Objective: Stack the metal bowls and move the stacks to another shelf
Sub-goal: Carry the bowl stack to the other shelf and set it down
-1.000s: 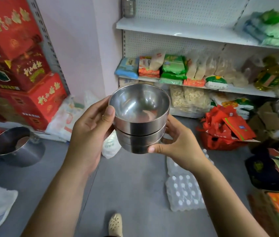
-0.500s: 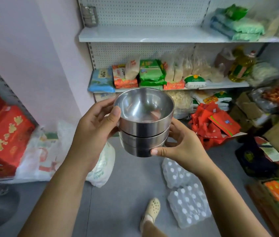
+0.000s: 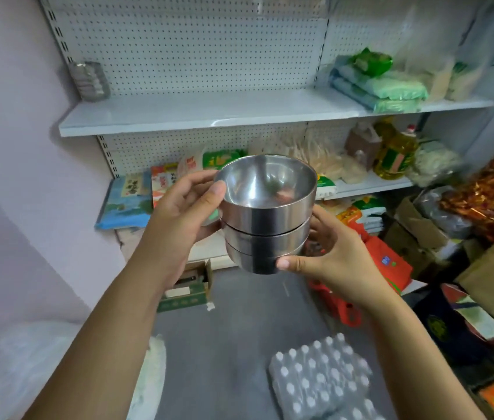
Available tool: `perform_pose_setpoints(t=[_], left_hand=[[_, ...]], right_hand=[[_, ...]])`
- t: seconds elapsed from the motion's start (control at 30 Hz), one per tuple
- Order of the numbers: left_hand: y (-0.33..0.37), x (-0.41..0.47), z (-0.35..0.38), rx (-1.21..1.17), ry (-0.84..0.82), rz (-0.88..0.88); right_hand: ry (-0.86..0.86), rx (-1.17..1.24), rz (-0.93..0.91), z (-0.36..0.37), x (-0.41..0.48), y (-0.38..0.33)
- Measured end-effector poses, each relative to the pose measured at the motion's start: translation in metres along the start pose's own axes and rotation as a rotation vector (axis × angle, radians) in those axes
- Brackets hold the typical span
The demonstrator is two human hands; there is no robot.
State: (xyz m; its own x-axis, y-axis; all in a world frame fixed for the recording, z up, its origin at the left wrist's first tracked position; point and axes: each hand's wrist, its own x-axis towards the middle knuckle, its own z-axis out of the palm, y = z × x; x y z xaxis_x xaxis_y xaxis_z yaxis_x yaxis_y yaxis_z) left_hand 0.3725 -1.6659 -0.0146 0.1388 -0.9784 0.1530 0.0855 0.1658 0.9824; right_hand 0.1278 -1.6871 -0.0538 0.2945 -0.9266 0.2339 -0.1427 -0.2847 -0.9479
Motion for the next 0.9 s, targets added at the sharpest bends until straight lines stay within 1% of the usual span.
perform_pose_setpoints(t=[0.23,0.43,0.53,0.63,0.83,0.9], left_hand=[[-0.024,0.097,0.009,0.011,-0.028,-0.056],[-0.033,0.193,0.005,0.001,-0.008,-0.031],[-0.034,0.251,-0.008,0.027,-0.043,0.0],[-0.03,0.316,-0.025,0.031,-0.116,0.045],[-0.019,0.449,-0.062,0.186,-0.163,0.242],[-0.022,0.49,-0.071,0.229,-0.174,0.274]], right_hand=[[-0.057,0.019,0.04,-0.023,0.096,0.037],[-0.048,0.026,0.059,-0.027,0.189,0.061],[0.01,0.016,0.042,-0.021,0.241,0.069],[0.04,0.036,0.038,-0.013,0.301,0.073],[0.076,0.041,-0.011,0.01,0.433,0.084],[0.093,0.039,-0.012,0.016,0.471,0.093]])
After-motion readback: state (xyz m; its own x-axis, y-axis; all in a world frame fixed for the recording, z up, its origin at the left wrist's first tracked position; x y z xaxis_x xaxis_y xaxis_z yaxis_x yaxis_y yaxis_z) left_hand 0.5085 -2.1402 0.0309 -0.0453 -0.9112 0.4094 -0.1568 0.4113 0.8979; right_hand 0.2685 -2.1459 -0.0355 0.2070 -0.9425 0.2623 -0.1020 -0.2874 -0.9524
